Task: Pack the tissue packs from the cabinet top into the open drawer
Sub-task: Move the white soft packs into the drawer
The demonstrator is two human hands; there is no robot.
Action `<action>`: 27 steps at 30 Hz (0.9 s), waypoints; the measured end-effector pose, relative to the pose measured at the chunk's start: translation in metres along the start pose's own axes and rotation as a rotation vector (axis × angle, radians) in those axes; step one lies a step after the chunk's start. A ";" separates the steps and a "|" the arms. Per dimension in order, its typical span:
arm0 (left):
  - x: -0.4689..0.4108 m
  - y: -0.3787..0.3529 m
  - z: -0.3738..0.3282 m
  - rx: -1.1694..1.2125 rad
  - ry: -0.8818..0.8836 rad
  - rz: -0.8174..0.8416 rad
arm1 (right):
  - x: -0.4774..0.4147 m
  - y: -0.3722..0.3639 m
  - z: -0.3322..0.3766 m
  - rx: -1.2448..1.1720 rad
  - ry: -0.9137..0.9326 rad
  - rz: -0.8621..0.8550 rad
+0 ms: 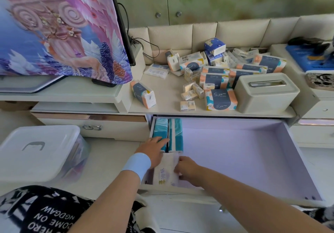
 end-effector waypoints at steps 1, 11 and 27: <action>0.001 -0.001 0.001 -0.020 -0.003 0.020 | 0.003 -0.006 0.002 -0.007 -0.006 0.045; 0.001 -0.009 0.007 -0.109 -0.002 0.049 | 0.002 -0.004 -0.003 0.418 -0.175 0.049; -0.020 0.006 -0.016 -0.085 0.044 0.056 | 0.012 0.028 0.070 0.448 0.229 -0.092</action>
Point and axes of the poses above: each hand's wrist, its own x-axis away from the middle knuckle, its own y-axis out of the back of the hand, z = x × y, the point moved 6 cm from there along -x, towards the middle knuckle, and after that the axes turned 1 degree about -x, right-handed, at the moved point
